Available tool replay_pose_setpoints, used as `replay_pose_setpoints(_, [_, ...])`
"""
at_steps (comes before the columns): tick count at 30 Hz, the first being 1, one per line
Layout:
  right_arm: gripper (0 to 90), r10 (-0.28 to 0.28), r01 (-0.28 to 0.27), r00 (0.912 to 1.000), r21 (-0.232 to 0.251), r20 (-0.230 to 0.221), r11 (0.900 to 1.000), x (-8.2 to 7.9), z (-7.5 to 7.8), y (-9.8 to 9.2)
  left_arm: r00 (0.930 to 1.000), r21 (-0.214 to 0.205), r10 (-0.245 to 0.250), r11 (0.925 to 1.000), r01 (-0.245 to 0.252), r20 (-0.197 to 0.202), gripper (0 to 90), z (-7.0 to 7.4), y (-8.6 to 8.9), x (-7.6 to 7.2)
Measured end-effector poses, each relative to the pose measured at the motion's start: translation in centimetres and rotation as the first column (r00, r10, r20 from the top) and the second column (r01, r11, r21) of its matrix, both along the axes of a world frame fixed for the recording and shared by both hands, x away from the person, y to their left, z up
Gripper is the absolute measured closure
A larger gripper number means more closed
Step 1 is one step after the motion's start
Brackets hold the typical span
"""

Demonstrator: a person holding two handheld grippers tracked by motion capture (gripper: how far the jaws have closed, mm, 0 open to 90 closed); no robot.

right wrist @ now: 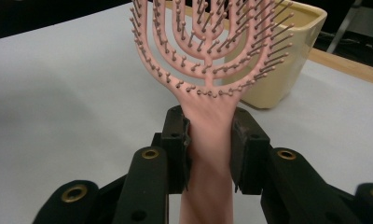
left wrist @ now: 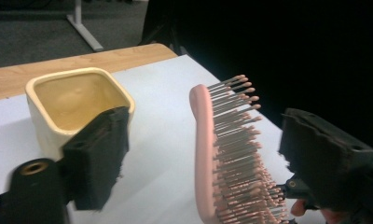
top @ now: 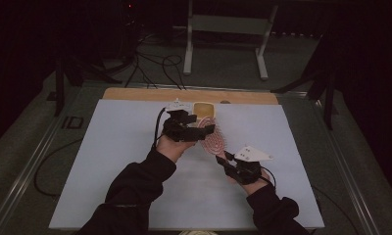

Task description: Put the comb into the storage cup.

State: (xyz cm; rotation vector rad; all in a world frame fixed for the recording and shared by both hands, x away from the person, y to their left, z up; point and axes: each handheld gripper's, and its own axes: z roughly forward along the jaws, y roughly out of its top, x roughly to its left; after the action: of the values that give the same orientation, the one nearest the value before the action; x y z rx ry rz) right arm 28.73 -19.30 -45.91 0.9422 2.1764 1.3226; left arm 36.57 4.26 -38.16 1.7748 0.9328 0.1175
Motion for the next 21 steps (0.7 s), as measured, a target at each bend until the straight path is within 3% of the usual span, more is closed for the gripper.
replay_pose_setpoints(2, [70.4,0.0,0.0,1.0,-0.001,-0.003,1.0,0.0,0.0,0.0,0.9999,-0.014,0.003,0.9999,-0.003,-0.011,24.2,-0.1,0.1,0.1])
replay_pose_setpoints(13, [70.4,0.008,-0.008,1.0,-0.002,-0.003,1.0,0.0,0.0,0.2,0.9985,-0.005,-0.031,0.9995,0.031,-0.046,36.4,-0.2,-0.8,0.1])
replay_pose_setpoints(21, [70.4,0.014,-0.014,0.9999,-0.004,0.0,0.9999,0.0,0.0,0.2,0.998,0.005,-0.037,0.9993,0.037,-0.051,56.9,-0.2,-1.2,0.1])
